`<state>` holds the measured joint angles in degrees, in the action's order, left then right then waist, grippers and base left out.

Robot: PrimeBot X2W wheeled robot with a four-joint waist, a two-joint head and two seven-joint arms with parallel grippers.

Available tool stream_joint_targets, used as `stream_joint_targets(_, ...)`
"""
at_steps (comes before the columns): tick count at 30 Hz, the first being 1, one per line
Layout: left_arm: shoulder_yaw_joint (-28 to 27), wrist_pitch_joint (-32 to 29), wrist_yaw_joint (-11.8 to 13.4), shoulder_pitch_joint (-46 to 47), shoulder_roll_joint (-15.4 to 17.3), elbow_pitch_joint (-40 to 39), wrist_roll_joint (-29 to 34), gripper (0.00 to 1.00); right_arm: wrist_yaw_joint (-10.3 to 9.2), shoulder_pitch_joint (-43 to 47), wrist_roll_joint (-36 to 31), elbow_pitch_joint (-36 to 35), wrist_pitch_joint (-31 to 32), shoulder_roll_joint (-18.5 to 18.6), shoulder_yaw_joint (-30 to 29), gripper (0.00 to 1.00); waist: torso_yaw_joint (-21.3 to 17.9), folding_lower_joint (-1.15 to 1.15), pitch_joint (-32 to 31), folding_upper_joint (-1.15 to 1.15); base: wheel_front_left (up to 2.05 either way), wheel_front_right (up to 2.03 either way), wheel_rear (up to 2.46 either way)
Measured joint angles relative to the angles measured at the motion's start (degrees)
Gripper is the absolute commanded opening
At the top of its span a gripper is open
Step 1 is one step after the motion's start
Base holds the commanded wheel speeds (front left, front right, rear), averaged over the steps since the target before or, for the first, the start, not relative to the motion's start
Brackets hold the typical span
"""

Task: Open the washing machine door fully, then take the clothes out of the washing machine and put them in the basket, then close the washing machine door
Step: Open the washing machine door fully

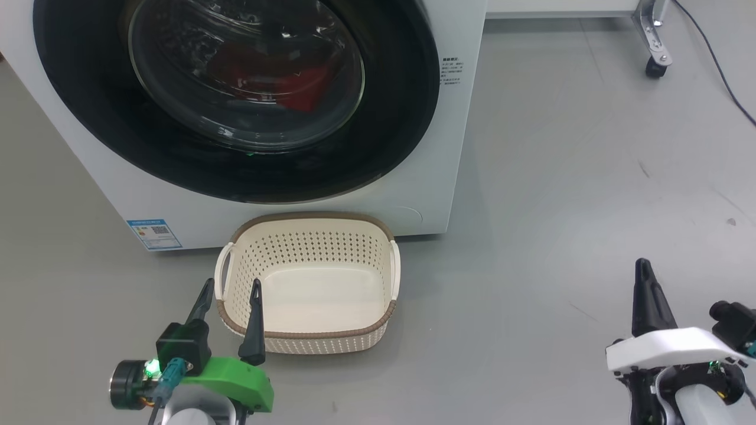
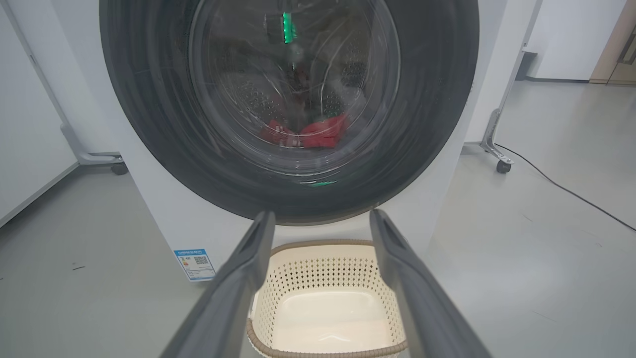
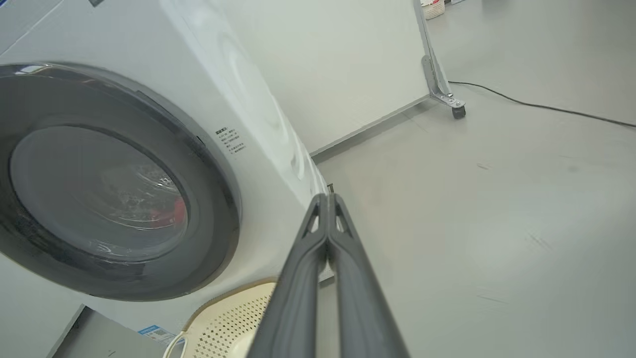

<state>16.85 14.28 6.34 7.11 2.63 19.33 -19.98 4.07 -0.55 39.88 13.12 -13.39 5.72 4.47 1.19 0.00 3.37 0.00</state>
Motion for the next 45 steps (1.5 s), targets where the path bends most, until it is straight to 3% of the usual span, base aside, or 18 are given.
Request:
stream_joint_targets(8,1.8,0.0,0.0,1.8,0.0,-2.4,0.0,1.0,1.9,-5.3,13.0,0.0,4.2,-1.0,-4.4,0.0,0.4,0.0,3.3,0.0,0.0,0.0,0.0)
stream_joint_targets(24,5.1,0.2,0.4,7.1,-0.1,-7.5,0.0,1.0,2.35,-22.4,42.5,-1.0,19.8,0.0,-15.5,0.0,2.6,0.0,12.0,0.0,0.0,0.0,0.0)
stream_joint_targets(27,5.4,0.2,0.4,7.7,-0.1,-8.4,0.0,1.0,2.24,-25.4,45.5,-0.8,22.8,1.8,-16.8,0.0,3.3,0.0,13.7,0.0,0.0,0.0,0.0)
stream_joint_targets(34,6.0,0.2,0.4,9.5,-0.2,-10.7,0.0,1.0,-0.2,-32.2,48.4,-0.3,29.0,6.3,-17.2,0.0,5.4,0.0,17.6,0.0,0.0,0.0,0.0)
stream_joint_targets(45,8.2,0.2,0.4,11.4,-0.3,-13.9,-0.4,1.0,-3.2,-41.7,51.7,-0.2,38.4,10.7,-14.4,0.0,9.5,0.0,23.1,0.0,0.0,0.0,0.0)
